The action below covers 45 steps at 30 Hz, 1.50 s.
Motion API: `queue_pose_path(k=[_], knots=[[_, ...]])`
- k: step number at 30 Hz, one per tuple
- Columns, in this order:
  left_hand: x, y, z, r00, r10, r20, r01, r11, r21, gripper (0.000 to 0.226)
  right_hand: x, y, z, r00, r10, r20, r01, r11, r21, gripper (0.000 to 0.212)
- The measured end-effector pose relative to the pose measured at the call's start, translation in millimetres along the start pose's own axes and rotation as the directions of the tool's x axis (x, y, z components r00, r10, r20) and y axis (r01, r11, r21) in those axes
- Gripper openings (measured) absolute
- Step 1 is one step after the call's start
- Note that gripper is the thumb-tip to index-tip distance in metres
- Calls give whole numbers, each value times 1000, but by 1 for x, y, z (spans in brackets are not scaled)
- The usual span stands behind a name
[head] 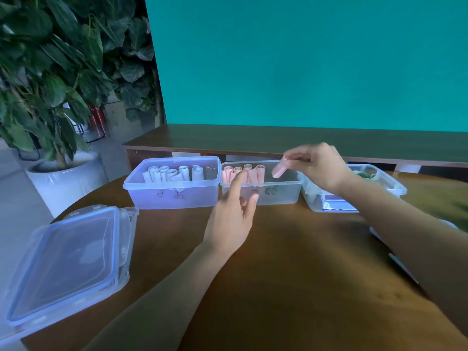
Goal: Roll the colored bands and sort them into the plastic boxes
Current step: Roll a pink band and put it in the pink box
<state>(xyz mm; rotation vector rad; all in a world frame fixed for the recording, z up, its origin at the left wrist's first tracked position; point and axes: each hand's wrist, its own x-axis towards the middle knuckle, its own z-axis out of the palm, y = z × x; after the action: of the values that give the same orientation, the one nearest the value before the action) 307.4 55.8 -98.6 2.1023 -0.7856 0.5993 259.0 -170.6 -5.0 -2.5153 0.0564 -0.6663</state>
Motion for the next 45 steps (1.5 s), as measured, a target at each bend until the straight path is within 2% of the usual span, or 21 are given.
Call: queue_pose_path(k=[7,12,20,27,38,45], knots=[[18,-8,15,990,-137,30,138,990,-39,55,47,16,15,990,130,51,-117,971,-206,17],[17,-10,15,990,-133,39,134,991,-23,47,65,22,30,983,173,63,-157,968,-197,21],[18,-11,15,989,-137,53,139,989,-44,48,80,21,50,966,216,145,-179,956,-233,11],[18,-12,15,990,-126,68,129,991,-35,50,81,17,56,968,189,162,-146,958,-247,12],[18,-13,15,986,-140,91,143,989,-25,51,80,15,49,958,190,214,-117,943,-312,27],[18,-12,15,983,-145,109,147,989,-11,52,76,13,38,964,166,207,-96,945,-312,23]])
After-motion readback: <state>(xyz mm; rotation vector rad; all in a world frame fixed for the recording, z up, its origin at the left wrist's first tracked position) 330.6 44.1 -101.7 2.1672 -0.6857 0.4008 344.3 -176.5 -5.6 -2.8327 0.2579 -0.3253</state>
